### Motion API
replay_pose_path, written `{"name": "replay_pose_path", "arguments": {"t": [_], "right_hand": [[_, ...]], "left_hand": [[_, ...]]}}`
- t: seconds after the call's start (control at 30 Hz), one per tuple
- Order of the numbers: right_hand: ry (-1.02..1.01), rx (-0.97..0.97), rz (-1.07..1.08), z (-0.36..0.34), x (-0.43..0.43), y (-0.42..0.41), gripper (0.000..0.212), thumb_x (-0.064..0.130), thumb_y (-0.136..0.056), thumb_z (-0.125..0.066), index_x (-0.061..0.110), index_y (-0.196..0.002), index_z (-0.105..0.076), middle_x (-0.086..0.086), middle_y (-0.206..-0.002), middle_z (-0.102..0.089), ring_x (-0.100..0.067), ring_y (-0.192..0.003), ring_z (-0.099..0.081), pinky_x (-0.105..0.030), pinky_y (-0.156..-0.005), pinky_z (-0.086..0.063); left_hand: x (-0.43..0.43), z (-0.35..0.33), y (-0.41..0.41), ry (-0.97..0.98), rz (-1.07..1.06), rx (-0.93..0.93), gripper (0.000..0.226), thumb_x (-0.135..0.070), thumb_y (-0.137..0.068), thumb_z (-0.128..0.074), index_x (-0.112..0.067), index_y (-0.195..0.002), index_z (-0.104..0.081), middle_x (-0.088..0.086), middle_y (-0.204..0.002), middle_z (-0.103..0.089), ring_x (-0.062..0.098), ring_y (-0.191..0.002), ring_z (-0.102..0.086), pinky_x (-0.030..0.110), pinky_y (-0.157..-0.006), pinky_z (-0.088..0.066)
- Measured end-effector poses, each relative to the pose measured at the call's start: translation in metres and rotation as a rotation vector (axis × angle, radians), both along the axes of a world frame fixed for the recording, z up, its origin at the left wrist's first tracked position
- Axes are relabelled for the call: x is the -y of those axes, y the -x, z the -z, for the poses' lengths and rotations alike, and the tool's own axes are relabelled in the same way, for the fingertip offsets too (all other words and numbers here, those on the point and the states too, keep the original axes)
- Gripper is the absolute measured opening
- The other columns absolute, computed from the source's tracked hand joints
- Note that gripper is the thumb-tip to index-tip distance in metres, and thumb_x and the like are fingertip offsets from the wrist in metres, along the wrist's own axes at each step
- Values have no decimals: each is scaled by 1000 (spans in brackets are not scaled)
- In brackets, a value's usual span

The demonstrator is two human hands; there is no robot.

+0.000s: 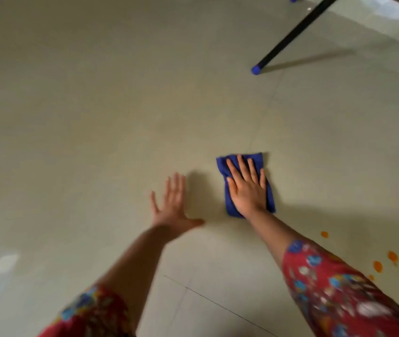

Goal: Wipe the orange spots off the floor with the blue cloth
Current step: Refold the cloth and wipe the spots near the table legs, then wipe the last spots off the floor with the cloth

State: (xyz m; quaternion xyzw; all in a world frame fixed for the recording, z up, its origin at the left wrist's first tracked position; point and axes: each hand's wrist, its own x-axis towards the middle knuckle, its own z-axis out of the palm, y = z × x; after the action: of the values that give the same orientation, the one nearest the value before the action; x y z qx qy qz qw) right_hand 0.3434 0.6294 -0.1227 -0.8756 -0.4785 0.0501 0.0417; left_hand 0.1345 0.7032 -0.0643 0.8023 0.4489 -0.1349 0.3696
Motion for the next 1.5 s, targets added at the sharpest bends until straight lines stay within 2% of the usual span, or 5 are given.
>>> {"name": "replay_pose_path", "arguments": {"t": [0.2, 0.43, 0.6, 1.0, 1.5], "right_hand": [[6, 29, -234, 4, 83, 8, 49, 44, -99, -34, 37, -148, -34, 8, -157, -31, -21, -145, -28, -47, -115, -22], [26, -57, 351, -6, 14, -102, 67, 55, -88, -6, 37, -151, -22, 7, -161, -18, -25, -149, -16, -54, -118, -9], [-6, -12, -259, -1, 88, 4, 51, 44, -99, -35, 34, -149, -34, 5, -158, -28, -25, -146, -25, -53, -115, -22], [13, -9, -51, 9, 31, -38, 56, 49, -96, -23, 35, -150, -28, 6, -160, -23, -25, -148, -20, -53, -117, -14], [-107, -511, 543, -42, 212, 56, 53, 23, -86, -64, 15, -135, -47, -7, -115, -64, -32, -102, -61, -35, -75, -48]], "left_hand": [[71, 24, -46, 51, 46, -158, 156, -66, -43, -79, -24, -140, 36, -3, -136, 52, 21, -132, 43, 56, -108, 19], [75, 25, -46, 38, 57, -175, 160, -71, -39, -78, -26, -138, 41, 1, -141, 52, 23, -128, 49, 55, -101, 27], [74, 24, -47, 33, 30, -184, 162, -69, -36, -79, -28, -137, 40, -1, -142, 50, 22, -131, 46, 54, -105, 23], [79, 35, -44, -48, 14, -129, 162, -66, -36, -82, -29, -139, 37, -4, -141, 50, 19, -133, 43, 49, -105, 24], [220, 12, -21, -283, -218, 454, 41, -10, -91, -53, -22, -130, -56, -9, -139, -50, 9, -128, -46, 25, -102, -40]]}}
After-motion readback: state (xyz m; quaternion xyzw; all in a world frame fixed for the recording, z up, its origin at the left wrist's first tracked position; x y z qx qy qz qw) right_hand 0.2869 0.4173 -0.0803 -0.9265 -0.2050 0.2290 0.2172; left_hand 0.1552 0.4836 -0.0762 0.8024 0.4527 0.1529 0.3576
